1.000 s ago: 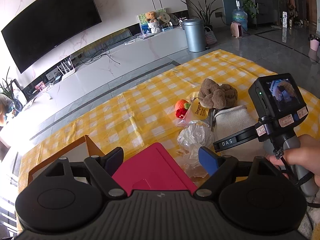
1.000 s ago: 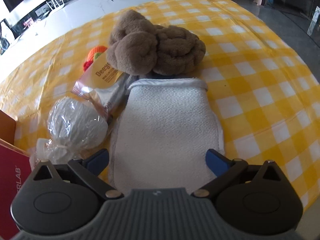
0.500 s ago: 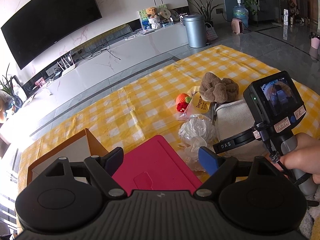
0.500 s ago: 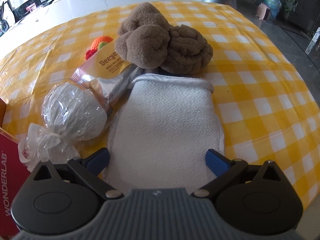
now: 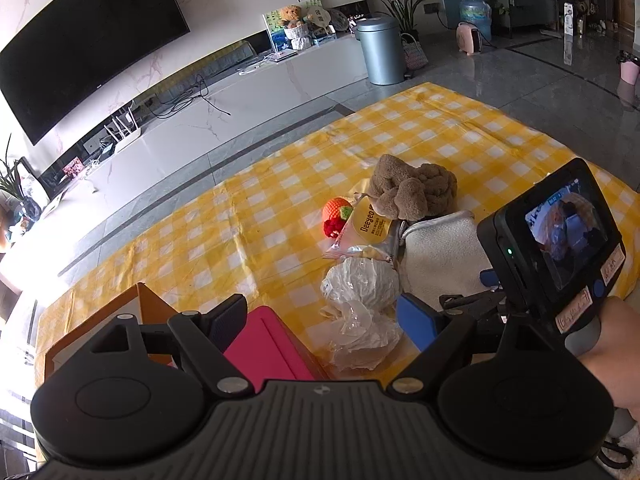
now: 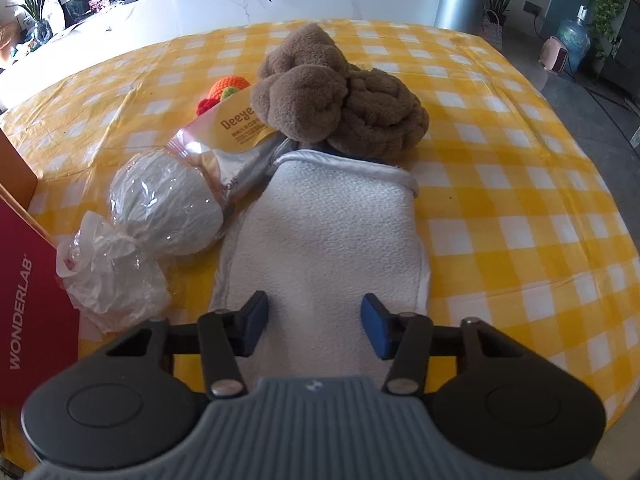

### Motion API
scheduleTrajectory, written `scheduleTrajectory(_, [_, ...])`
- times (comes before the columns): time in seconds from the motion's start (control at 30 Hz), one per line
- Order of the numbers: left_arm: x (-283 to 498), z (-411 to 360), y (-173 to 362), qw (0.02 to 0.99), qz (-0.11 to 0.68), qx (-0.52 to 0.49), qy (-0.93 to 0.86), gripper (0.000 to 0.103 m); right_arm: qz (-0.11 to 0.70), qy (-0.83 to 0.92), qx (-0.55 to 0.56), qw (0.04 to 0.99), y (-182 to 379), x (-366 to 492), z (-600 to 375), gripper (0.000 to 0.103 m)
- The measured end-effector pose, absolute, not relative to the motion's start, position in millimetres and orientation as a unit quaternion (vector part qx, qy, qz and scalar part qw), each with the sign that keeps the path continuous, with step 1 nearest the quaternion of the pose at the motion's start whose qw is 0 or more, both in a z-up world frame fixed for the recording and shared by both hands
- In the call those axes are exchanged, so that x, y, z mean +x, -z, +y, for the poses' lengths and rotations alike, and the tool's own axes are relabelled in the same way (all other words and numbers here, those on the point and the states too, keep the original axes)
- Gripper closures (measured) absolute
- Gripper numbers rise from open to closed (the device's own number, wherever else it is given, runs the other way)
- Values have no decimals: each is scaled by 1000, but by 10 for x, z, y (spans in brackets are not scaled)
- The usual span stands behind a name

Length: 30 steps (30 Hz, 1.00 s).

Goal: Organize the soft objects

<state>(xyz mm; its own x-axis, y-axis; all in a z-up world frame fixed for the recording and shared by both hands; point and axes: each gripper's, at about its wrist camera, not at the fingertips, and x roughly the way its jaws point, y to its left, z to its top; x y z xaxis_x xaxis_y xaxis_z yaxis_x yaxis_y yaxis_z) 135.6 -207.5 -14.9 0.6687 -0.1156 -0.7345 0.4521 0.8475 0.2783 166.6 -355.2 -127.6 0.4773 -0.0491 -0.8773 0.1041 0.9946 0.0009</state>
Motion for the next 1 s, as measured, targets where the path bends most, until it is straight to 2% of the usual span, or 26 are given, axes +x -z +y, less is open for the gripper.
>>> scheduleTrajectory(0.03, [1374,-2092,160,886,376,222,156,4,508,39,21,860,1268,1648,-3540,70])
scheduleTrajectory(0.07, [1393,-2107,170,887,378,219,153,4,507,33,19,861,1260,1631,-3533,80])
scheduleTrajectory(0.1, [1420,-2132,183,886,381,215,151,4,505,29,20,862,1253,1611,-3537,85])
scheduleTrajectory(0.13, [1445,-2150,199,885,386,212,150,4,503,28,28,864,1245,1597,-3561,95])
scheduleTrajectory(0.23, [1517,-2204,246,877,411,195,157,4,491,24,65,869,1197,1542,-3684,103])
scheduleTrajectory(0.33, [1597,-2285,325,861,440,174,186,4,473,32,88,876,1119,1475,-3782,103])
scheduleTrajectory(0.5, [1734,-2484,510,837,450,225,215,0,483,48,89,870,1184,1496,-3787,103])
scheduleTrajectory(0.6, [1874,-2462,534,823,487,189,224,0,483,47,107,868,1206,1495,-3862,103])
scheduleTrajectory(0.73, [2071,-2422,556,839,482,188,170,0,472,32,124,873,1163,1473,-3887,103])
scheduleTrajectory(0.83, [2249,-2462,699,830,495,210,148,0,469,36,131,873,1154,1476,-3905,95])
scheduleTrajectory(0.87, [2296,-2490,769,823,503,220,145,0,466,37,140,873,1147,1471,-3930,89])
scheduleTrajectory(0.9, [2321,-2526,830,816,508,233,147,0,462,37,150,873,1139,1460,-3964,75])
scheduleTrajectory(0.93, [2339,-2562,901,807,512,250,152,0,460,38,156,873,1132,1453,-3988,70])
scheduleTrajectory(1.0, [2362,-2617,1030,796,517,276,152,0,460,45,159,872,1133,1453,-4012,66])
